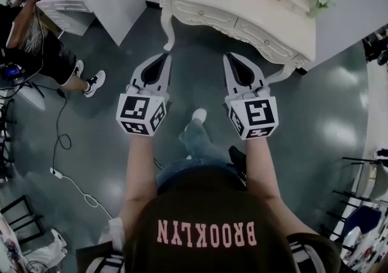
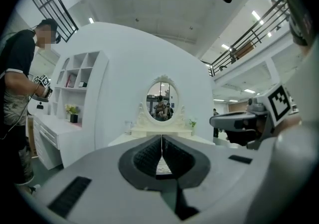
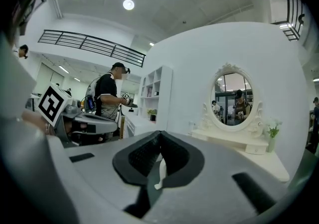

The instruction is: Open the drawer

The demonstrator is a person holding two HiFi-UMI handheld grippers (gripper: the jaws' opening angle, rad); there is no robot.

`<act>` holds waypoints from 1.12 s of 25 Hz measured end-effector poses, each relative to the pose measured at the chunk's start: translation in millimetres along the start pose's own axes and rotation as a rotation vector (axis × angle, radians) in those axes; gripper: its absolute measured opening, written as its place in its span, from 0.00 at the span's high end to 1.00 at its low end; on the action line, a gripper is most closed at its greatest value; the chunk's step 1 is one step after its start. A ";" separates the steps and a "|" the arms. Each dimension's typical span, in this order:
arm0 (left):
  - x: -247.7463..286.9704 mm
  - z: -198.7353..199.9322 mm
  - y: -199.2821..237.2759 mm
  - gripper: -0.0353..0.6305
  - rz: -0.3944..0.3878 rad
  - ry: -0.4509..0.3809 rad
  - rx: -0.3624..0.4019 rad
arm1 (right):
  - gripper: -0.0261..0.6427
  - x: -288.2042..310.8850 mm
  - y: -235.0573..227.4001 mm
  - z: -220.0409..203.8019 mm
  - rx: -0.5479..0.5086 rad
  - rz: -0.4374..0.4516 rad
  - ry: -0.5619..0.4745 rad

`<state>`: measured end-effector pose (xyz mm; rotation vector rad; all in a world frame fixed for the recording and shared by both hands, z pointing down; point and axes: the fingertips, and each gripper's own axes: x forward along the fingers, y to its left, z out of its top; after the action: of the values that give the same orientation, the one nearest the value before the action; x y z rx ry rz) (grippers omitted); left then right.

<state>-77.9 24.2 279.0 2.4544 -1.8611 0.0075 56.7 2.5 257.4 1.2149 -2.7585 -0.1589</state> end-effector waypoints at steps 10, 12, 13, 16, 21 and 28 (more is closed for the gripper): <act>110.0 -17.9 51.4 0.94 0.013 0.118 -0.005 | 0.97 103.7 -66.8 -30.4 0.145 -0.006 0.066; 131.6 -26.4 59.7 0.94 0.010 0.142 -0.016 | 0.97 122.6 -76.8 -39.2 0.178 -0.001 0.080; 142.0 -31.1 64.7 0.94 0.017 0.157 -0.010 | 0.97 131.7 -81.5 -43.3 0.194 0.003 0.086; 172.9 -43.1 80.1 0.94 0.040 0.196 0.015 | 0.97 159.2 -98.0 -57.6 0.222 0.003 0.117; 212.9 -56.2 98.5 0.94 0.060 0.228 0.085 | 0.97 197.4 -114.9 -81.1 0.227 0.020 0.164; 242.8 -77.1 115.8 0.94 0.070 0.270 0.072 | 0.97 235.2 -122.7 -112.5 0.261 0.009 0.225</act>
<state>-121.0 -236.4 371.2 2.2931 -1.8552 0.3948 5.8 -259.0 367.2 1.1909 -2.6448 0.3285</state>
